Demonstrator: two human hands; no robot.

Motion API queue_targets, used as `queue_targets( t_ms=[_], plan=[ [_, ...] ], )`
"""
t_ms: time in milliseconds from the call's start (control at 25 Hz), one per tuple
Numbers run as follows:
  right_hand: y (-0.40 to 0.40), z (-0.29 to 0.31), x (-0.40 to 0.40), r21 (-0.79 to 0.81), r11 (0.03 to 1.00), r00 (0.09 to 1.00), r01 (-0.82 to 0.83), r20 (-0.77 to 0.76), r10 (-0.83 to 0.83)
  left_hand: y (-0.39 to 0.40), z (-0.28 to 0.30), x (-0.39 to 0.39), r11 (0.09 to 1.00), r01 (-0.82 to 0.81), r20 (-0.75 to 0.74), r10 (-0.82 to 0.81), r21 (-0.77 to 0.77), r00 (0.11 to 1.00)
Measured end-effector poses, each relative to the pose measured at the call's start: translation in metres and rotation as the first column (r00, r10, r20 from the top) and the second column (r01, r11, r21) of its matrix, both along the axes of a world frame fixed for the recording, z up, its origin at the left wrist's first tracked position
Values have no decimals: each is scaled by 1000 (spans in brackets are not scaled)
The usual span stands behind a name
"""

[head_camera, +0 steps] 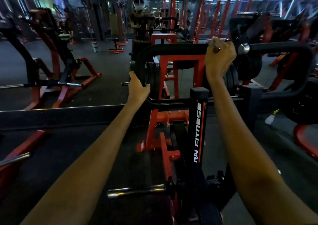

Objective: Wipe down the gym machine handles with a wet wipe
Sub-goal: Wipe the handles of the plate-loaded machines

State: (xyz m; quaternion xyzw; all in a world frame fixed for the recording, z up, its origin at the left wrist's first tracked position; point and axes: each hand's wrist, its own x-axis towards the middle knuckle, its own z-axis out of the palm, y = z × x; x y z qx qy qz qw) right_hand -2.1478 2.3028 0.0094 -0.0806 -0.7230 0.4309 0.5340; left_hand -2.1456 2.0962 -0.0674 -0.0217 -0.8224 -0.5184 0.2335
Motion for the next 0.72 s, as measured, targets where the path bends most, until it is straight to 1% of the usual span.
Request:
queue_targets(
  t_ms=[80,120,200,320,360,440,480,520,600,640,680,720],
  plan=[
    [5,-2,-10,121,993,990,-1,140,-16,2,0,-1,1000,-10,11,10,-7,1000],
    [0,-2,-14,155,988,986,-26,170,-1,2,0,-1,1000,-13,15,13,-6,1000],
    [-24,-2,-15,207,971,984,-116,156,84,3,1,0,1000,-31,13,31,2,999],
    [-66,-8,-14,356,891,959,-282,145,245,6,2,2,997,-78,31,77,24,997],
    [-69,-10,-15,404,864,954,-299,141,264,7,2,3,996,-88,33,87,33,996],
    [-54,-12,-14,492,826,962,-274,144,233,8,0,2,995,-96,12,95,30,995],
    [-37,-12,-13,490,837,969,-243,153,192,8,-2,1,995,-93,-1,93,27,996],
    [-18,-13,-13,456,868,978,-195,152,140,8,-3,0,995,-91,-8,92,30,996],
    [19,-12,-16,329,941,990,-74,138,30,8,-4,-2,994,-104,-9,105,40,994],
    [30,-10,-18,271,962,991,-23,134,-14,9,-4,-3,992,-120,-1,120,32,993],
    [33,-9,-19,236,972,989,1,143,-36,8,-3,-3,990,-138,15,137,2,990],
    [28,-7,-18,233,972,987,-13,158,-25,7,0,-3,987,-153,31,154,-48,988]
  ],
)
